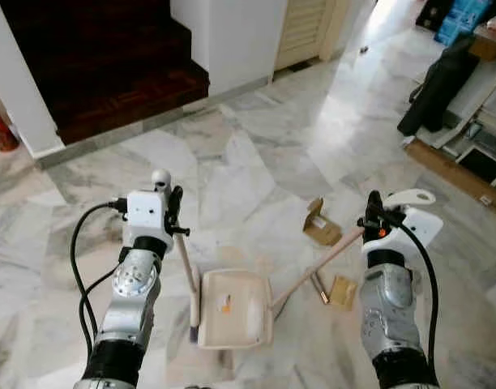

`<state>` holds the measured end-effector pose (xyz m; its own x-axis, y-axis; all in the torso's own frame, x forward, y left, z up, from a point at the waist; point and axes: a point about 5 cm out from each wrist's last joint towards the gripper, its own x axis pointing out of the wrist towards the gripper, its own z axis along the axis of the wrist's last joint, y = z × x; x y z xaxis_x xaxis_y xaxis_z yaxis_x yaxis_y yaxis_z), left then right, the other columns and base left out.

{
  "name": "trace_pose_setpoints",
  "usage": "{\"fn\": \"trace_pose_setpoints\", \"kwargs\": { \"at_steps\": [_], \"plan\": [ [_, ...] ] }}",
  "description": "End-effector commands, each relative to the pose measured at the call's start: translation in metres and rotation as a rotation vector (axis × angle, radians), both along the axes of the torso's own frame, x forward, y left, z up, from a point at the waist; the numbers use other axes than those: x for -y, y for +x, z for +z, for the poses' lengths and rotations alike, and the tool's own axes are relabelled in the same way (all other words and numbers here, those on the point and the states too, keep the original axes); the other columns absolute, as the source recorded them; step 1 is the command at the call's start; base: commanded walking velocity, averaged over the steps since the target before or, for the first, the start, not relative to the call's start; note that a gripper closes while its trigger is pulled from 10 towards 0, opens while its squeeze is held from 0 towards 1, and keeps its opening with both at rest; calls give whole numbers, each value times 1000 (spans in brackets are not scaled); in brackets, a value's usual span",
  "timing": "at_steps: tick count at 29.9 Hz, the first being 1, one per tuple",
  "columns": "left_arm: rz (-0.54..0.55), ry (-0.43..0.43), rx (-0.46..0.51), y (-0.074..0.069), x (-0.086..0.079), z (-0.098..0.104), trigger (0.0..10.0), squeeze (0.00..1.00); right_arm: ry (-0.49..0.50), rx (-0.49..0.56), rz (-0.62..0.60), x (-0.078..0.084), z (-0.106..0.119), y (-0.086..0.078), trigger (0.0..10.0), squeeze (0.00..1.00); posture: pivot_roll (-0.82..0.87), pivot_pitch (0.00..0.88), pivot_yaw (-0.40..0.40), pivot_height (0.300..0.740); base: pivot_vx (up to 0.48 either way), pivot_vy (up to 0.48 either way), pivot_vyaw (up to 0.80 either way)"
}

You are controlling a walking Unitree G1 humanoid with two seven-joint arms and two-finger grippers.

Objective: Sweep floor

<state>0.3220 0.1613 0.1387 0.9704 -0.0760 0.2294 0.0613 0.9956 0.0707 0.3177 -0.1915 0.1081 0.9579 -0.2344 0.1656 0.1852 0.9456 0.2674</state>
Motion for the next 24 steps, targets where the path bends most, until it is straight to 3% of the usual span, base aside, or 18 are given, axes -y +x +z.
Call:
{"fn": "trace_pose_setpoints", "kwargs": {
  "at_steps": [1,24],
  "plan": [
    [-13,-5,40,3,4,11,10000,0,4,40,-18,4,8,0,10000,0,121,129,-93,740,0,292,0],
    [19,16,41,4,-9,13,10000,0,-15,60,-34,12,13,-2,10000,0,129,121,-84,740,0,294,0]
  ]
}}
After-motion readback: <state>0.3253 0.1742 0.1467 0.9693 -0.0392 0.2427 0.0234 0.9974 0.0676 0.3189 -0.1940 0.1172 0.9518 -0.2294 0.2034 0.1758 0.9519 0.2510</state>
